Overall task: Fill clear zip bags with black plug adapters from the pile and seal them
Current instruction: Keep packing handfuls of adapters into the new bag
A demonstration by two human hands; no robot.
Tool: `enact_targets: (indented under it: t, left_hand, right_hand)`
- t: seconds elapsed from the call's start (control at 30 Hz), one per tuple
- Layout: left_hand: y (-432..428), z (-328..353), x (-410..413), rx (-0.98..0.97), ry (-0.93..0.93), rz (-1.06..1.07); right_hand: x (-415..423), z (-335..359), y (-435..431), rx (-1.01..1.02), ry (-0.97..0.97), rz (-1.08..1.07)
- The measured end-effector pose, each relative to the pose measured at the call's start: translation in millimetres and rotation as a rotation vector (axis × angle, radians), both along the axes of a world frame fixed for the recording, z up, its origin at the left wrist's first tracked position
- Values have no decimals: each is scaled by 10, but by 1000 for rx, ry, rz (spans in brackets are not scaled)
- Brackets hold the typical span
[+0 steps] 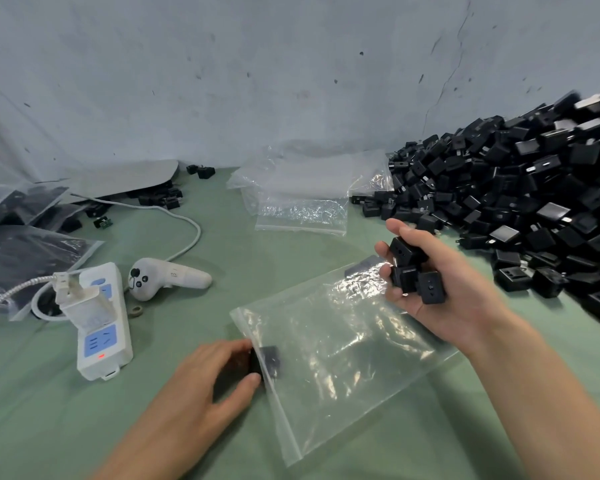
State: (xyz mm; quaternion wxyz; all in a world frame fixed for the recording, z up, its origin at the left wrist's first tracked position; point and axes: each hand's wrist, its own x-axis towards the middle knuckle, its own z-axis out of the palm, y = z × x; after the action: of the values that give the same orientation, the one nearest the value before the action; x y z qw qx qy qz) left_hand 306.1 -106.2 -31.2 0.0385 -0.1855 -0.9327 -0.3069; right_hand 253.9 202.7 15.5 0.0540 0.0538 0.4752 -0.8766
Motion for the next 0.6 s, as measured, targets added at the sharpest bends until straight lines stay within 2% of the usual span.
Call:
enact_targets:
  t: [0.1,0.2,0.27,0.37,0.6]
  left_hand:
    - [74,-24,13,141,85,90]
    - [23,6,16,-17,298,-12]
    - [-20,-5,17,-180,349,-144]
    - [-15,-41,4,-292,334,-247]
    - [228,80,-168,-382,241,-365]
  right_hand:
    - [-2,-1,0,8,7,11]
    - [-3,13,34,9,14,-9]
    - [-7,19,80,-3,20,-26]
    - [-14,12,139,-16,21,-44]
    - [-8,17,214,-32,40,-103]
